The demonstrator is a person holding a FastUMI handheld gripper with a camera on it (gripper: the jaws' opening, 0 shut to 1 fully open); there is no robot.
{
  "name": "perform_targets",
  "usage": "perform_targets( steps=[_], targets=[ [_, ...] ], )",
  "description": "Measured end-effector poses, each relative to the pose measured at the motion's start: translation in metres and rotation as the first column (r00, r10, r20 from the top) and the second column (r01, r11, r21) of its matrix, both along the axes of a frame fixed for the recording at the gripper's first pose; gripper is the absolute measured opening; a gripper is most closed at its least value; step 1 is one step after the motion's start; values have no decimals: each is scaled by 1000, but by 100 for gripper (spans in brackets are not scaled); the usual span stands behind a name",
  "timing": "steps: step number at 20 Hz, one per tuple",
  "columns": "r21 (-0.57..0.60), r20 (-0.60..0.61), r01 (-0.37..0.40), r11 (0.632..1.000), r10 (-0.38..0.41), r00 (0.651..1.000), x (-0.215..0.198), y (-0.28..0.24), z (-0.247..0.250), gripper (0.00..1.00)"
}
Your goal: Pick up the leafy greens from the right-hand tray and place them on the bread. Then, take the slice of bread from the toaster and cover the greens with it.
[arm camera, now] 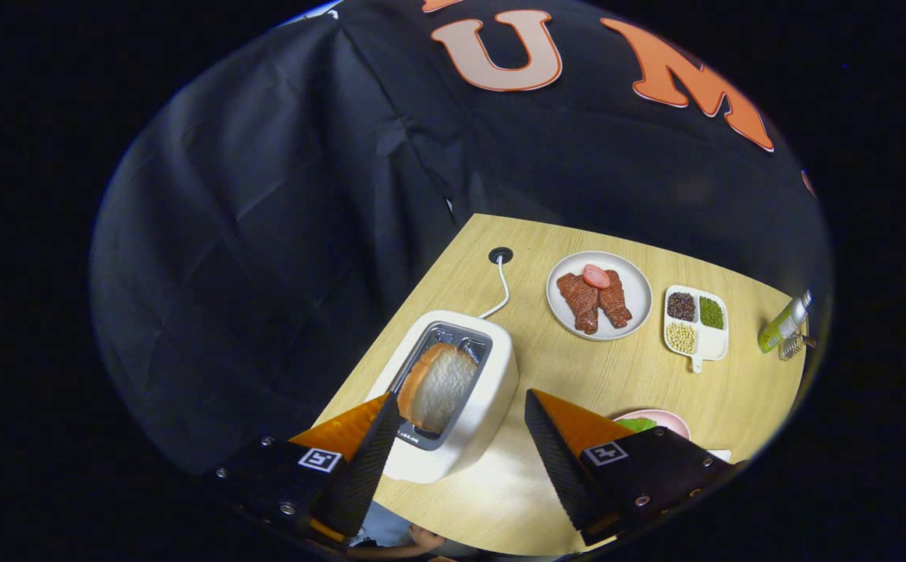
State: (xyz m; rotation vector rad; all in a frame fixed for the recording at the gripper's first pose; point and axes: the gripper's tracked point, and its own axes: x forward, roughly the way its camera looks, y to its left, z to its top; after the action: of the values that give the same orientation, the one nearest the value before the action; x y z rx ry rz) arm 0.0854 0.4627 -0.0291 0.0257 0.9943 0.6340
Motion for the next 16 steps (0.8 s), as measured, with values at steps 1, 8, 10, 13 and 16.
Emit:
perform_targets(
  steps=[1, 8, 10, 13, 16],
  targets=[
    [-2, -2, -7, 1000, 7, 1000, 0, 8, -1, 97],
    [-84, -57, -37, 996, 32, 998, -5, 45, -30, 94],
    [-115, -73, -25, 993, 16, 997, -4, 46, -38, 91],
    [-164, -86, -2, 986, -12, 996, 0, 43, -55, 82],
    [-202, -105, 29, 979, -52, 993, 1, 37, -66, 74]
  ],
)
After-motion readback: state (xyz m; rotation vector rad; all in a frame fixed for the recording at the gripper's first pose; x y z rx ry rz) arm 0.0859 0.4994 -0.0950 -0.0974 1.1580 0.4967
